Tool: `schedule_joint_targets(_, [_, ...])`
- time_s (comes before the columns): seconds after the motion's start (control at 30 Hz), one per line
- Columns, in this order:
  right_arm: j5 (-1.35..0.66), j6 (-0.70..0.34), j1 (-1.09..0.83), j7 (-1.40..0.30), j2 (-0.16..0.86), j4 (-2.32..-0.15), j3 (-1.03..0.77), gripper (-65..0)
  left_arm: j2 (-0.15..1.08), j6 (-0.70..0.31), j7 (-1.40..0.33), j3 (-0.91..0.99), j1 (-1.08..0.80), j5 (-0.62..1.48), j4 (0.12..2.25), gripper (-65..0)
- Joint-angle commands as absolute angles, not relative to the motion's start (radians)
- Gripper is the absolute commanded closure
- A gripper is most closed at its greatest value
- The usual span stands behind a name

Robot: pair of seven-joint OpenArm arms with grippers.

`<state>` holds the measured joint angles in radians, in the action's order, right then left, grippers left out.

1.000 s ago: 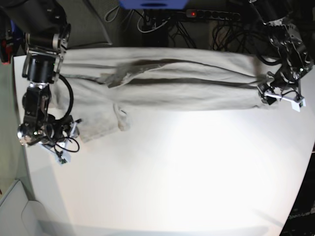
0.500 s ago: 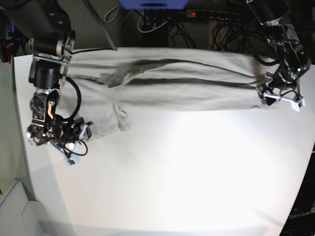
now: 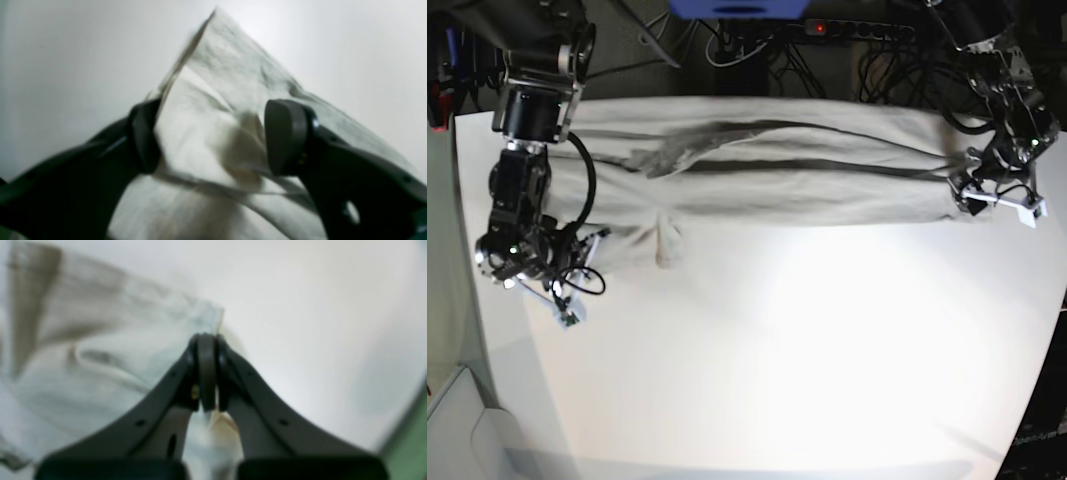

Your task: Layout the t-shirt on the table in an organized manner, then fold the t-shirt properly

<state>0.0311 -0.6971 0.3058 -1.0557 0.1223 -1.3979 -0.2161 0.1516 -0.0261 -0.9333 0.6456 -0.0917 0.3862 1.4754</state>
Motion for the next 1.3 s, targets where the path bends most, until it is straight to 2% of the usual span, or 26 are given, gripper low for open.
schedule_joint_targets(0.0, [0.015,-0.698,0.318,-1.063,0.127,-1.481,-0.214,0.0,0.151,-0.021,-0.969,0.645,-0.093,0.394,1.477,-45.7])
schedule_joint_targets(0.17, [0.015,-0.698,0.217,-1.181,0.091,-1.771,-0.214,0.0,0.151,-0.021,-0.967,0.645,-0.091,0.395,1.477,-45.7])
schedule_joint_targets(0.33, [0.016,-0.698,0.030,-1.234,0.087,-2.014,-0.216,0.0,0.151,-0.021,-0.963,0.645,-0.091,0.397,1.477,-45.7])
schedule_joint_targets(0.5, [0.016,-0.698,-0.127,-1.213,0.087,-2.022,-0.245,0.0,0.151,-0.024,-0.963,0.645,-0.079,0.389,1.475,-45.7])
schedule_joint_targets(0.67, [0.018,-0.698,-0.236,-1.121,0.071,-2.022,-0.255,0.0,0.151,-0.024,-0.961,0.645,-0.079,0.389,1.475,-45.7])
schedule_joint_targets(1.27, [0.019,-0.698,-0.352,-1.076,0.094,-2.006,-0.325,0.0,0.151,-0.025,-0.961,0.644,-0.082,0.389,1.475,-45.7])
